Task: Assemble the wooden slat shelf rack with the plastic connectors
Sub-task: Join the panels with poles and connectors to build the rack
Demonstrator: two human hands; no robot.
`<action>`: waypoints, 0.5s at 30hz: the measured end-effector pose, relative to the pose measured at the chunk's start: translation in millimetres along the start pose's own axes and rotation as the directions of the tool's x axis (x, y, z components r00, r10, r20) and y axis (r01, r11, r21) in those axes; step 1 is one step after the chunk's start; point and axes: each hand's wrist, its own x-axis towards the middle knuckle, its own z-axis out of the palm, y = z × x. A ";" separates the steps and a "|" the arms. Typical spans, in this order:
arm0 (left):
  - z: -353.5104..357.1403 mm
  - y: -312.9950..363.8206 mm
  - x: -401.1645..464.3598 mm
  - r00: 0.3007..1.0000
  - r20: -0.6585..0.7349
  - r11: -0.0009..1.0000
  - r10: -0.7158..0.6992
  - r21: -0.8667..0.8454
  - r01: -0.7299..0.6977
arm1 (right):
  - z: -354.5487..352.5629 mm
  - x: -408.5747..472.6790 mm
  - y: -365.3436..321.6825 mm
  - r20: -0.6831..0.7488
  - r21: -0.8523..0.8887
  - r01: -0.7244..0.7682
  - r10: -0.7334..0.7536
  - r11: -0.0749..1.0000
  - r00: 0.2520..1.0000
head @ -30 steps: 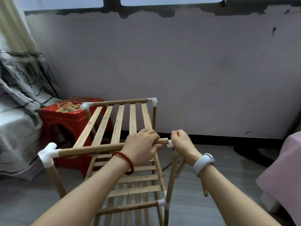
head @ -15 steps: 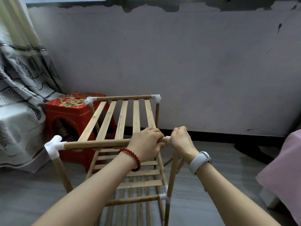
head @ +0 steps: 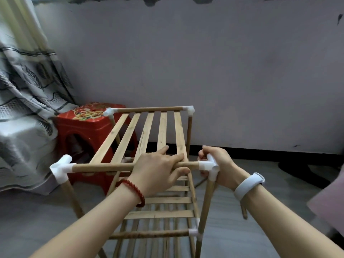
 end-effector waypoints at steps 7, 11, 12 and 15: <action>23.4 -18.6 2.4 0.947 -0.291 0.991 0.136 0.059 -0.124 | 15.8 14.2 8.2 -0.022 -0.091 -0.027 0.025 0.995 0.999; 17.1 -15.5 2.2 0.969 -0.227 0.993 0.096 -0.043 -0.109 | 21.2 11.8 7.9 -0.078 -0.114 0.000 -0.009 0.994 0.997; 15.8 -15.0 3.6 0.980 -0.190 0.997 0.063 -0.025 -0.069 | 22.0 9.1 6.2 -0.105 -0.138 0.035 -0.050 0.990 0.993; 14.4 -8.2 0.6 0.985 -0.163 0.997 0.048 -0.056 -0.058 | 17.8 1.5 8.1 -0.199 -0.172 0.153 -0.186 0.973 0.962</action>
